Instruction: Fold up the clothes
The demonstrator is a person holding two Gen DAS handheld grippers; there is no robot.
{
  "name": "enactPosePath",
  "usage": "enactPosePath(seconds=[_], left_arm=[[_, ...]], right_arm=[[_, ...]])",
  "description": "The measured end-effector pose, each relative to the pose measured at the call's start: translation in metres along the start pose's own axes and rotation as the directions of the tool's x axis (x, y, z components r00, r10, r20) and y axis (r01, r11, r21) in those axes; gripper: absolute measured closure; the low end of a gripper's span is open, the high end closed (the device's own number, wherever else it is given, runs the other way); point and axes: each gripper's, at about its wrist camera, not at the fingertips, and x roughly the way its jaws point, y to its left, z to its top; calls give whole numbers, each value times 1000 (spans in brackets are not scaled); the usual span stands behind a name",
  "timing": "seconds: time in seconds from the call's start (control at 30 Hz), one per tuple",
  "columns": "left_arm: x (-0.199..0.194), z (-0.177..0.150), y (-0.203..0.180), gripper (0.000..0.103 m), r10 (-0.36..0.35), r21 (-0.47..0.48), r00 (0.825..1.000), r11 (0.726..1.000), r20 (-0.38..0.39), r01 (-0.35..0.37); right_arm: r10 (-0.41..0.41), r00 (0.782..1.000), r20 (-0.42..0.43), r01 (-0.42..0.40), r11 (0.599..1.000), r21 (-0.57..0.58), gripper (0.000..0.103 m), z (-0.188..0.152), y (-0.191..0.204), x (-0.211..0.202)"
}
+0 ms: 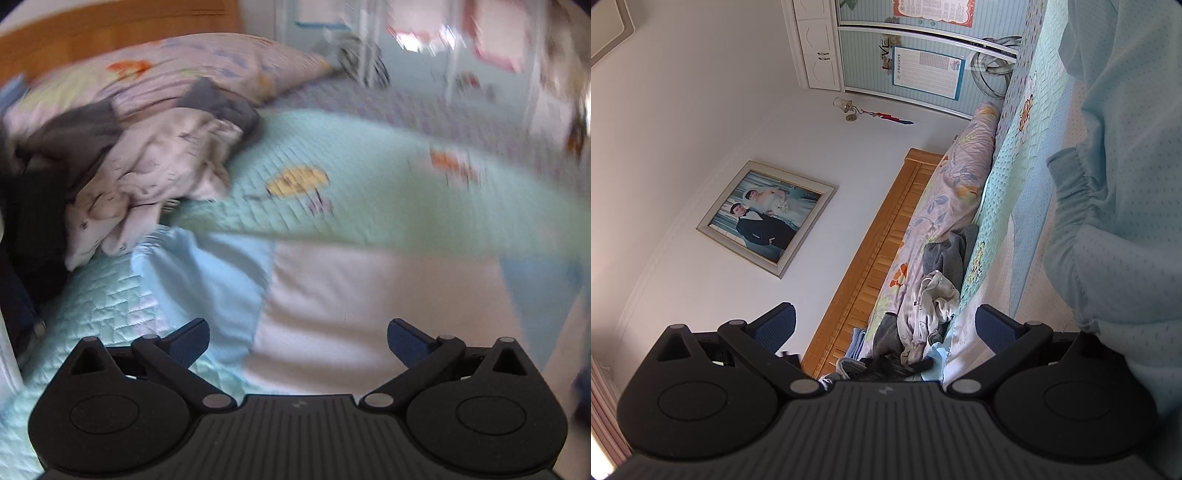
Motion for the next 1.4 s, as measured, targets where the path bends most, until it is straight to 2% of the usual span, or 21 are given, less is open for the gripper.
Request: enactPosePath(seconds=[0.07, 0.17, 0.27, 0.37, 0.5, 0.6, 0.7, 0.77, 0.87, 0.93, 1.0, 1.03, 1.07, 1.1, 1.13, 1.17, 1.23, 1.4], left_arm=[[-1, 17, 31, 1, -70, -200, 997, 977, 26, 74], [15, 29, 61, 1, -101, -339, 995, 935, 12, 99], [37, 32, 84, 1, -104, -423, 994, 902, -17, 87], [54, 29, 106, 1, -125, -490, 992, 865, 2, 110], [71, 25, 123, 1, -60, -534, 998, 844, 3, 53], [84, 22, 129, 1, -50, -557, 999, 829, 8, 46], [94, 23, 129, 2, -51, -557, 998, 828, 40, 65], [100, 25, 130, 8, -44, -559, 998, 826, 49, 65], [104, 27, 128, 11, -27, -558, 998, 828, 53, 52], [105, 29, 126, 16, -6, -539, 999, 842, 41, 28], [105, 29, 124, 33, 16, -517, 999, 856, 29, 2], [104, 29, 124, 38, 26, -510, 999, 860, 25, -10], [104, 29, 125, 52, 30, -511, 999, 860, 22, -15], [104, 28, 127, 70, 30, -515, 999, 857, 19, -16], [103, 27, 129, 77, 32, -519, 999, 855, 15, -20], [102, 25, 130, 95, 38, -515, 999, 857, 12, -27], [99, 24, 128, 97, 58, -489, 998, 871, 14, -43], [85, 20, 102, 99, 102, -348, 992, 935, 70, -71]], right_arm=[[0, 1000, 0, 0, 1000, 0, 0, 0, 0, 0], [1, 1000, 1, -1, 1000, 2, 0, 1, 0, 0], [2, 1000, 2, -2, 1000, 3, 0, 1, 0, 0], [4, 1000, 3, -4, 1000, 4, 0, 1, -1, 0], [4, 1000, 3, -4, 1000, 4, 0, 0, -1, -1], [5, 1000, 3, -5, 1000, 4, 0, 0, -1, -2], [4, 1000, 4, -4, 1000, 3, 0, 0, -1, -2], [4, 1000, 4, -4, 1000, 3, 0, 0, -1, -2], [5, 1000, 4, -5, 1000, 3, 0, 0, -1, -2], [6, 1000, 5, -6, 1000, 4, 0, 0, -1, -2], [6, 1000, 5, -6, 1000, 5, 0, 1, -2, -2], [6, 1000, 6, -6, 1000, 5, 0, 1, -2, -2], [7, 1000, 6, -7, 1000, 5, 0, 1, -1, -1], [7, 1000, 6, -7, 1000, 6, 0, 1, -1, -1], [7, 1000, 6, -7, 1000, 6, 0, 1, -2, -2], [8, 1000, 6, -8, 1000, 6, 0, 2, -2, -2], [8, 1000, 6, -8, 1000, 6, 0, 1, -2, -3], [7, 1000, 7, -7, 1000, 5, 0, 1, -2, -2]])
